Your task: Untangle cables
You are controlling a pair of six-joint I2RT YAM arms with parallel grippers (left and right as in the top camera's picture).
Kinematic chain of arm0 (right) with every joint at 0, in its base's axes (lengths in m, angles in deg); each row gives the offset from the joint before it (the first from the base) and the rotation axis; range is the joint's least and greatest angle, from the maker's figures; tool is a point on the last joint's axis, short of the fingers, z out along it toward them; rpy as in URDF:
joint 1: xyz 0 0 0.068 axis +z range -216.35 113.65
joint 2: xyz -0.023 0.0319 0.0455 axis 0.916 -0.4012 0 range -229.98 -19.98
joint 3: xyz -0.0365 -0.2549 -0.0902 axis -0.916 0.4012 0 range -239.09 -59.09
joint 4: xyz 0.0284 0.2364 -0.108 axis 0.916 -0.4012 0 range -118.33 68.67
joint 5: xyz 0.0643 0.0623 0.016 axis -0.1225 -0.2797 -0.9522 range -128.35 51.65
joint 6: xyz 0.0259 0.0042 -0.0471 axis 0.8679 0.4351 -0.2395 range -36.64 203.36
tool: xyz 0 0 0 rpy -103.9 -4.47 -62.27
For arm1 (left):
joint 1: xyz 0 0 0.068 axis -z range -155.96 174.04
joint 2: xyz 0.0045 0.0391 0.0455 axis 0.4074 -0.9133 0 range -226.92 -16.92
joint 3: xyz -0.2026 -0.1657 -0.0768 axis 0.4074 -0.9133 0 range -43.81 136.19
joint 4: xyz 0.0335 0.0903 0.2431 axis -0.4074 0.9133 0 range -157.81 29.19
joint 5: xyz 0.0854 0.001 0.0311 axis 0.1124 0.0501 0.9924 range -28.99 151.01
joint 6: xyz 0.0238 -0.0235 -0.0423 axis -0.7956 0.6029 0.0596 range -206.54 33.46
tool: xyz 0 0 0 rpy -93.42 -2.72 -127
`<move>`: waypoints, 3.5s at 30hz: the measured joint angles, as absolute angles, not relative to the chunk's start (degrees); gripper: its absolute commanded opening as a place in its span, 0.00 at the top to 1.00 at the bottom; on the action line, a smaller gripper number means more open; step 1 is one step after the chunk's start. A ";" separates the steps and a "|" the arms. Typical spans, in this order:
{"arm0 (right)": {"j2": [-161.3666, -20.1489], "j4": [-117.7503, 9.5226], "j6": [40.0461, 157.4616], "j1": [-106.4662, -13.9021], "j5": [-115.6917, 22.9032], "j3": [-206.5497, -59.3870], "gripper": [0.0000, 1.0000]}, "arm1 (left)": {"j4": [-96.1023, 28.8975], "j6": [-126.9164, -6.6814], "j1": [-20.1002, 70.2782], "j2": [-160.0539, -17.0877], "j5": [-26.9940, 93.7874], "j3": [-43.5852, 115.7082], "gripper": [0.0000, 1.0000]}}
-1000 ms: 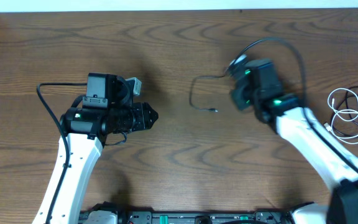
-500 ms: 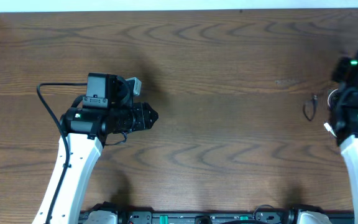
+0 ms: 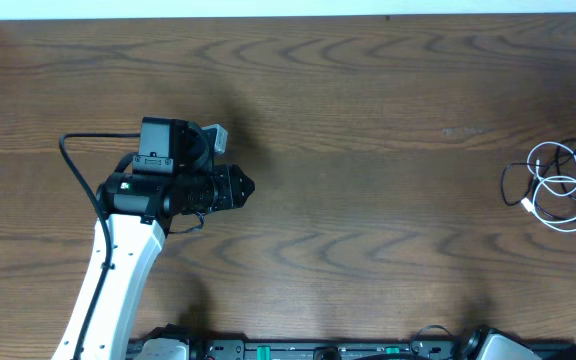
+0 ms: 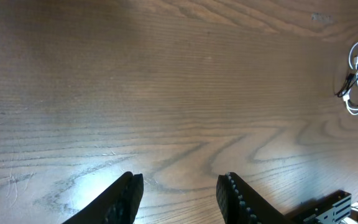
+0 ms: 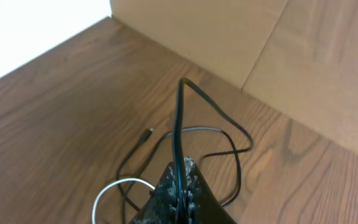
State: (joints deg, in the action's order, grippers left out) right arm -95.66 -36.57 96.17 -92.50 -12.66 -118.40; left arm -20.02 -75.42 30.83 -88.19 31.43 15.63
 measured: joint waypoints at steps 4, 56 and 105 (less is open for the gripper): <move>-96.87 -36.60 96.79 -94.79 -16.92 -118.40 0.46 | -20.04 -75.42 30.83 -88.19 31.41 15.63 0.56; -109.02 -75.89 89.42 -63.21 -46.12 -117.59 0.01 | -7.78 -73.19 36.71 -99.44 53.88 15.63 0.04; -54.38 -64.79 90.16 -63.21 -45.79 -99.08 0.01 | -20.28 -72.80 42.10 -43.86 65.48 2.42 0.03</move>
